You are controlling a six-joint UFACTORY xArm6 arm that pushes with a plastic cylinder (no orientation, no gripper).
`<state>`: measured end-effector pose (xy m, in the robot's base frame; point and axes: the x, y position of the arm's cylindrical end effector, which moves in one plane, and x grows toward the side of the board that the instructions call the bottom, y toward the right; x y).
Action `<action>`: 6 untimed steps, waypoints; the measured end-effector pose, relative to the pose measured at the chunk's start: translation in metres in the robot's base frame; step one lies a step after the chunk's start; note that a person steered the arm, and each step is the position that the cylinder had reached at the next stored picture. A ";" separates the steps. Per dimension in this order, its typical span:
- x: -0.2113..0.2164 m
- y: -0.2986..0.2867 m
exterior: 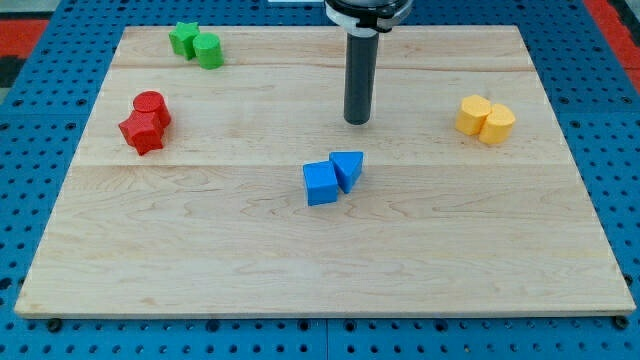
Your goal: Move your arm towards red circle
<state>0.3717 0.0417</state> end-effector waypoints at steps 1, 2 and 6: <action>-0.001 -0.010; -0.030 -0.037; -0.040 -0.280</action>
